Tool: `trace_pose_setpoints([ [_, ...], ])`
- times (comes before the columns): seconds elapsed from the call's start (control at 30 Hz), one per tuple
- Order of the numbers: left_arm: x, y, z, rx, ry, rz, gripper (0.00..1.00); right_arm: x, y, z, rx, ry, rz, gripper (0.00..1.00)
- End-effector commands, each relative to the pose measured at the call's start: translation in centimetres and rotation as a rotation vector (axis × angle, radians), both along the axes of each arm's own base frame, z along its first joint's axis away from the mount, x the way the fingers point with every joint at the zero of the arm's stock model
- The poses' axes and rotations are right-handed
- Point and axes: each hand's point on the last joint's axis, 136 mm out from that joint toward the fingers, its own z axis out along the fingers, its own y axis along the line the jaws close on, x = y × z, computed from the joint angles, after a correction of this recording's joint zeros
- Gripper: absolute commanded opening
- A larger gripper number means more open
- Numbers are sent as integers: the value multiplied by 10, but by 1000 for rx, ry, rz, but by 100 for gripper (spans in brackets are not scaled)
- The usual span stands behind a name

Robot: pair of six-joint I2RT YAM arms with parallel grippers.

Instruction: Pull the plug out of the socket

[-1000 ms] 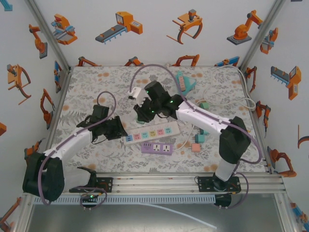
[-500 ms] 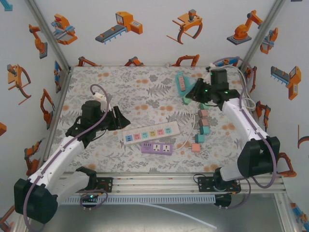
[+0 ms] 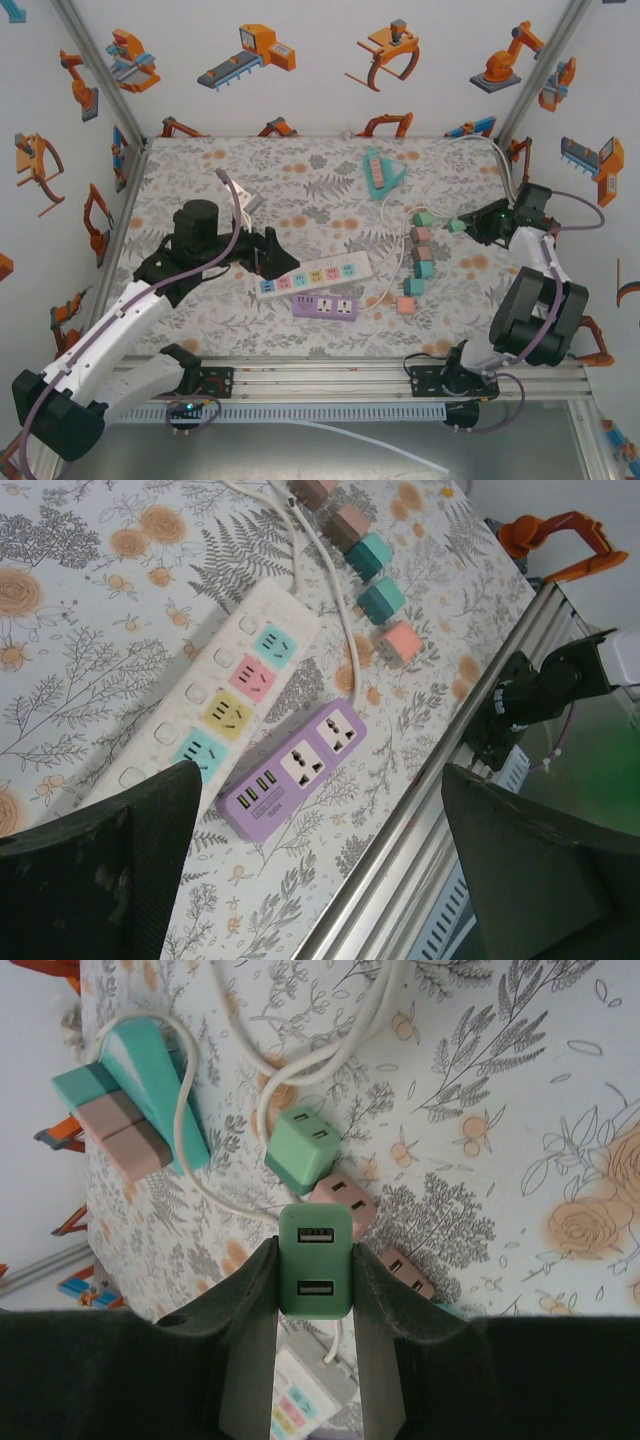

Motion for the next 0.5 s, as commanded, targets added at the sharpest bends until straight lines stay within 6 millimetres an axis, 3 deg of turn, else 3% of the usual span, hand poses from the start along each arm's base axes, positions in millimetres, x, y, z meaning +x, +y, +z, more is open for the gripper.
trace_pose_setpoints([
  [0.0, -4, -1, 0, 26, -32, -31, 97, 19, -4, -8, 22, -49, 1, 17],
  [0.3, -5, 7, -6, 66, -45, -4, 97, 48, 5, -54, 75, -18, 26, 25],
  [0.47, -3, 9, -6, 75, -51, 11, 97, 57, 16, -67, 66, 8, 66, 37],
])
